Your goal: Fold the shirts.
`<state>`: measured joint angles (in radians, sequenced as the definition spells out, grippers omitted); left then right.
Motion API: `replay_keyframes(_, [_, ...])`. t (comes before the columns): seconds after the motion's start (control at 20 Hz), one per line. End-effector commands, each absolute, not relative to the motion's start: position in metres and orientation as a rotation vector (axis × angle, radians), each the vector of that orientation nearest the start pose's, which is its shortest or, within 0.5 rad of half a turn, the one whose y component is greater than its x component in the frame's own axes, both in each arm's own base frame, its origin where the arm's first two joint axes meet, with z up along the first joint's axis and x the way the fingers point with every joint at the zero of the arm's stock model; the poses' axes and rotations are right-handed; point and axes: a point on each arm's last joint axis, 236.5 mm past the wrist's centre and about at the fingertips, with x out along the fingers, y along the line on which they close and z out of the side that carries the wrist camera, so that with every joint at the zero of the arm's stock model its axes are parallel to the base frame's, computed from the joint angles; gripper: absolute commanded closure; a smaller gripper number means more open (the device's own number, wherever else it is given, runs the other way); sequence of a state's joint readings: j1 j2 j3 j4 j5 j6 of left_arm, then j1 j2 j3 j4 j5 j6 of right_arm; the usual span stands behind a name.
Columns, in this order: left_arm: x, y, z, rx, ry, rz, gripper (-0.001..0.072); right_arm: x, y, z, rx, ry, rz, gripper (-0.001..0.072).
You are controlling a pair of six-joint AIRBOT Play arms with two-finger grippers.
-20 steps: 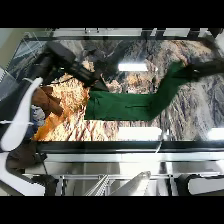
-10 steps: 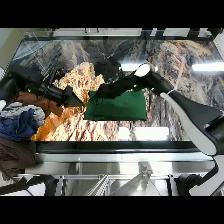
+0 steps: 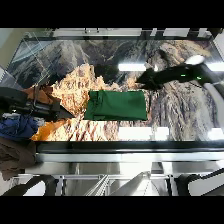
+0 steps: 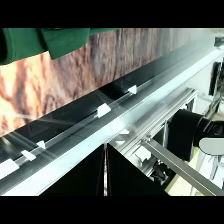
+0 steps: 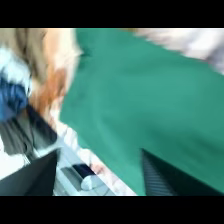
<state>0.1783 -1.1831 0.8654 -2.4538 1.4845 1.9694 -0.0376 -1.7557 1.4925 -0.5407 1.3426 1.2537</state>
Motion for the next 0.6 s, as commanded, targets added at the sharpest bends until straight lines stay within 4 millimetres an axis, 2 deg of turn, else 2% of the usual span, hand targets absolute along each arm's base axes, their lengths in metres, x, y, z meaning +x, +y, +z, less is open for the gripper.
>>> replay_keyframes(0.0, [0.269,-0.124,0.034,-0.694,1.382,-0.677,0.0678,0.439,0.11,-0.009,0.882,1.358,0.587,0.0131])
replay_keyframes(0.1, [0.268,-0.121,0.036,-0.695,1.369,-0.67,0.0678,0.423,0.096,-0.052,0.832,1.423,0.48,0.013])
replay_keyframes(0.15, [0.269,-0.122,0.037,-0.697,1.366,-0.671,0.0678,0.415,0.096,-0.066,0.829,1.445,0.454,0.013])
replay_keyframes(0.25, [0.269,-0.122,0.037,-0.701,1.365,-0.673,0.0678,0.404,0.105,-0.081,0.819,1.469,0.455,0.013])
replay_keyframes(0.4, [0.27,-0.122,0.037,-0.7,1.363,-0.671,0.0678,0.392,0.129,-0.094,0.796,1.523,0.495,0.013])
replay_keyframes(0.55, [0.27,-0.122,0.037,-0.701,1.363,-0.672,0.0678,0.395,0.178,-0.091,0.84,1.494,0.616,0.0131])
